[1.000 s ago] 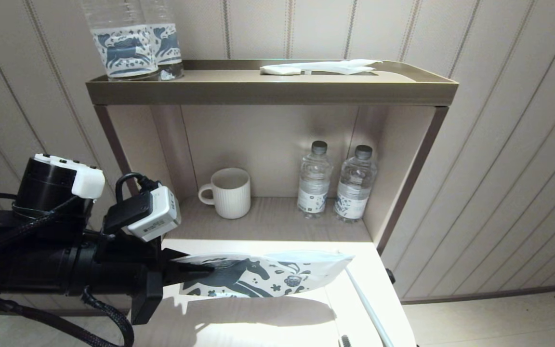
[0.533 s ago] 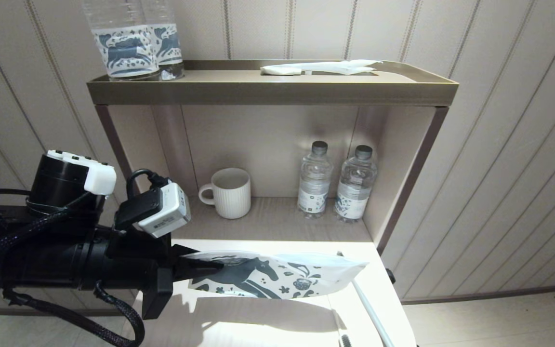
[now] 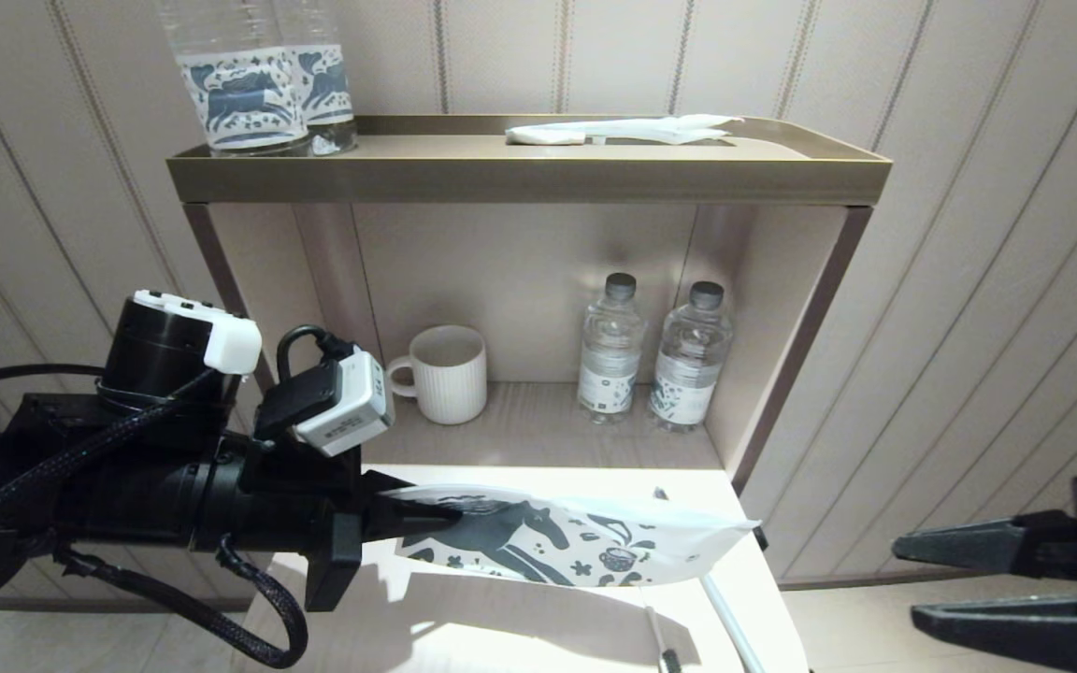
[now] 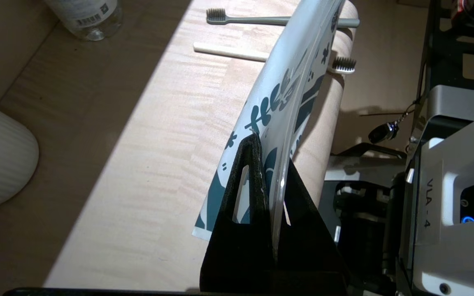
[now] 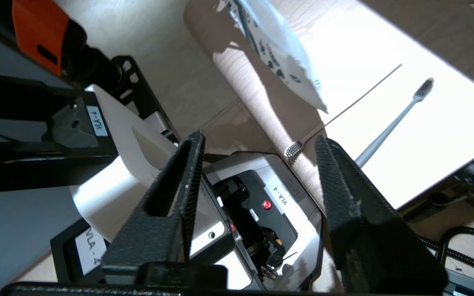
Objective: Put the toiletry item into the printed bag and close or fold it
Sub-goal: Open the storage bag
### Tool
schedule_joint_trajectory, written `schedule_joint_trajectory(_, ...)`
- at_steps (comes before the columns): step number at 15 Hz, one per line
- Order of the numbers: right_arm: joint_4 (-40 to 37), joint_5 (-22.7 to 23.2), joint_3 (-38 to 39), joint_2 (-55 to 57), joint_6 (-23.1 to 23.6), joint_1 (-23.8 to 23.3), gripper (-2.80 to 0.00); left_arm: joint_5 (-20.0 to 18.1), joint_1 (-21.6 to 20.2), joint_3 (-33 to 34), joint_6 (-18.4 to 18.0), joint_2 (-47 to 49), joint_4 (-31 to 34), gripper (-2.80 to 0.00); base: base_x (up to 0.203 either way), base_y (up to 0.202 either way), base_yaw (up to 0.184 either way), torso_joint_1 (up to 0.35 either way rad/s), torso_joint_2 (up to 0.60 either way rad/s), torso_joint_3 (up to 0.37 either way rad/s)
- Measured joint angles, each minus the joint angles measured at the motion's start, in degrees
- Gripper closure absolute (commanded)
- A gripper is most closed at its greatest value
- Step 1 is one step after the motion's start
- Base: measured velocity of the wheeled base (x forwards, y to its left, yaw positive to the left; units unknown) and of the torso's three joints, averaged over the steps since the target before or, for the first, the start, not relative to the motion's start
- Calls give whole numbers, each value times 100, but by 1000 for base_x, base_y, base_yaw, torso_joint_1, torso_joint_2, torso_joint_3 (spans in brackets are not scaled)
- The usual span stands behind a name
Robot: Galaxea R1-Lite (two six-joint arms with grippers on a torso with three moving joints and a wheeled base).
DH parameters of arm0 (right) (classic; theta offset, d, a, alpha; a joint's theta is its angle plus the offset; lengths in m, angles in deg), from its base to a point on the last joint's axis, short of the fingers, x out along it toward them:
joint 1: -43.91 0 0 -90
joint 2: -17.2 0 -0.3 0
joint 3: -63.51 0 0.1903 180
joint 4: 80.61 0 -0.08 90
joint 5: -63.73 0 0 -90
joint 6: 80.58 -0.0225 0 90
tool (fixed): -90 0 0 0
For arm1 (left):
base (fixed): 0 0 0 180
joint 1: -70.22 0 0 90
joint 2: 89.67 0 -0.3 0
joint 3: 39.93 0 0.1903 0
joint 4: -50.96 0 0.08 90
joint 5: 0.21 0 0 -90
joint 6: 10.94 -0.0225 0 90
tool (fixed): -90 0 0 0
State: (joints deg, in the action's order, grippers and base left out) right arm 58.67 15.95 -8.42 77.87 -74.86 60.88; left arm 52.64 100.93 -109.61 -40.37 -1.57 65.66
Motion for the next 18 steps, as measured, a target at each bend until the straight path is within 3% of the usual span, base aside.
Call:
schedule_joint_trajectory(5,545,-14,123,963,484,661,-280,0,152,-70,-4,30,2,0,0,0,0,0,0,0)
schedule_joint_trajectory(13,2008,-17,149,2237,489,854,-280,0,361,-254,-3,193,5,0,0,0,0,0,0,0)
schedule_joint_trajectory(14,2060,-17,115,2338,487,888,-156,0,369,-265,-1,214,2,0,0,0,0,0,0,0)
schedule_joint_trajectory(15,2063,-43,82,2412,483,911,0,1,370,-272,-1,228,2,0,0,0,0,0,0,0)
schedule_joint_trajectory(18,2063,-352,41,2537,470,1030,0,10,376,-298,-11,260,1,0,0,0,0,0,0,0)
